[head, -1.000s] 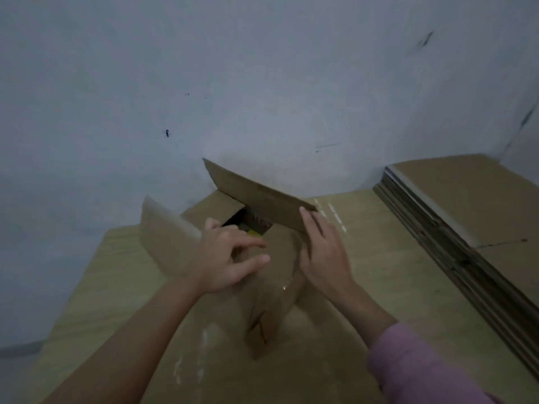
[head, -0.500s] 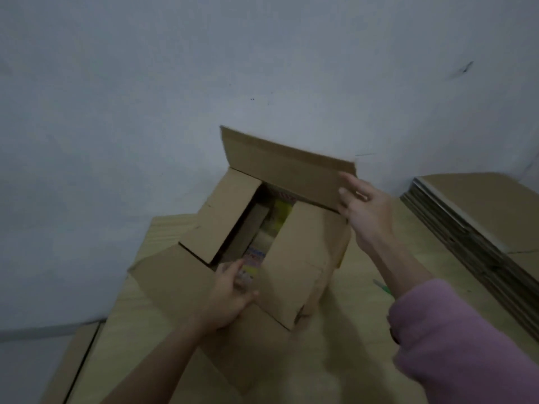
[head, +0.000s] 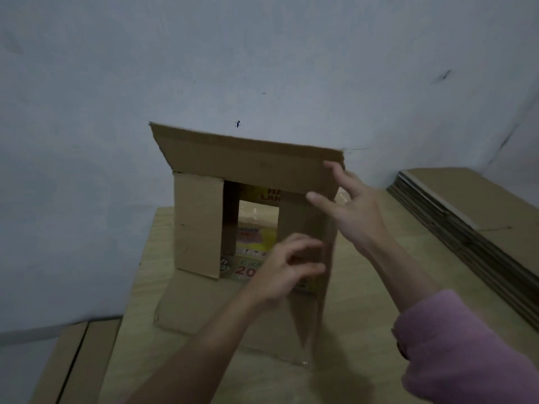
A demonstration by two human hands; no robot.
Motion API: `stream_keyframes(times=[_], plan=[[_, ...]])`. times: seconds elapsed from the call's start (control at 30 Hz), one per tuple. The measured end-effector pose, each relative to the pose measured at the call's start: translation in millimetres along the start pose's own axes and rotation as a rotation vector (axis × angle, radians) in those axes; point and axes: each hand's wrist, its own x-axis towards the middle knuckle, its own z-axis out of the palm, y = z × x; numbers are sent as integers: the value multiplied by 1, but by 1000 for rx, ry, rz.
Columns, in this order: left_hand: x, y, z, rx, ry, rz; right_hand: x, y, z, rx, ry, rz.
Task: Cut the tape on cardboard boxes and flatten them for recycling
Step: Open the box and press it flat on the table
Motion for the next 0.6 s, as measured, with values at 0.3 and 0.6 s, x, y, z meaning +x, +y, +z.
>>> stream_keyframes(times=[0.3,0.6], plan=[[15,-7,-66,-143,263,-242,-14,2,-4,-231,-161,33],[-9,-21,-125,-152,854,-114,-18,8,-1,-322,-166,-78]])
